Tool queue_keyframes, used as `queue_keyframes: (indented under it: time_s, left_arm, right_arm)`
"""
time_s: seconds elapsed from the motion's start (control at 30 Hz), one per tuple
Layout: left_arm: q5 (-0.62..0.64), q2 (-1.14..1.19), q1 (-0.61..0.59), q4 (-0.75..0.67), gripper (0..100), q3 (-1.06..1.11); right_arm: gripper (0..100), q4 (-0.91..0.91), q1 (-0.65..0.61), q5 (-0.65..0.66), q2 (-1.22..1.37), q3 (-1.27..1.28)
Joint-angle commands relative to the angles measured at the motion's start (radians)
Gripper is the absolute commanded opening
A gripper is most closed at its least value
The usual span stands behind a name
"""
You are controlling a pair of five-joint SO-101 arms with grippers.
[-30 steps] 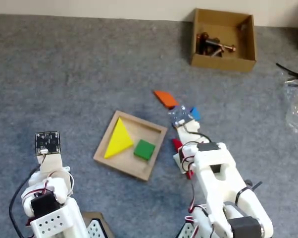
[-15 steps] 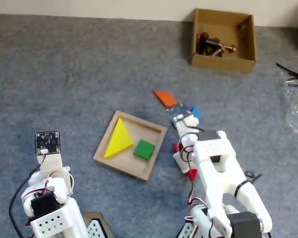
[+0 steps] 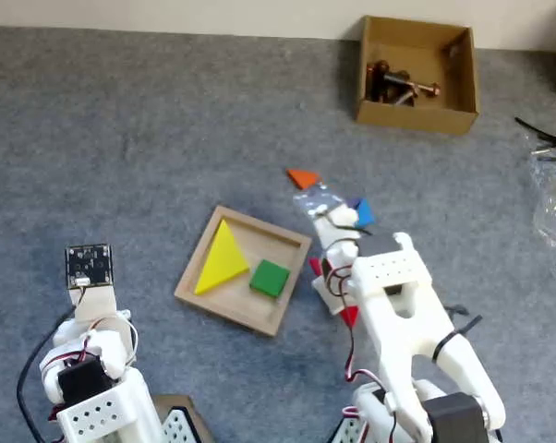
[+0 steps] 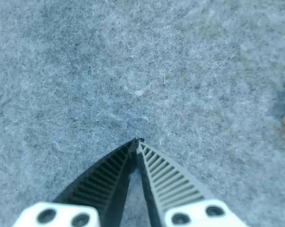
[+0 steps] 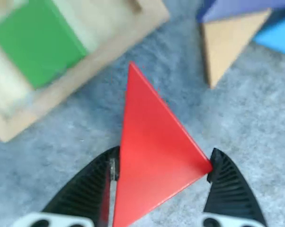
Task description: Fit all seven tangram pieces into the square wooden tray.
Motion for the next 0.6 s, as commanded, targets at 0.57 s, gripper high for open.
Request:
queue_keyframes:
  time_s: [0.57]
  left_arm:
    - [0.009, -0.005, 0.015, 0.009, 1, 0.021]
  right_arm:
    - [17.3, 0.053, -0.404, 0.012, -0.015, -0.197]
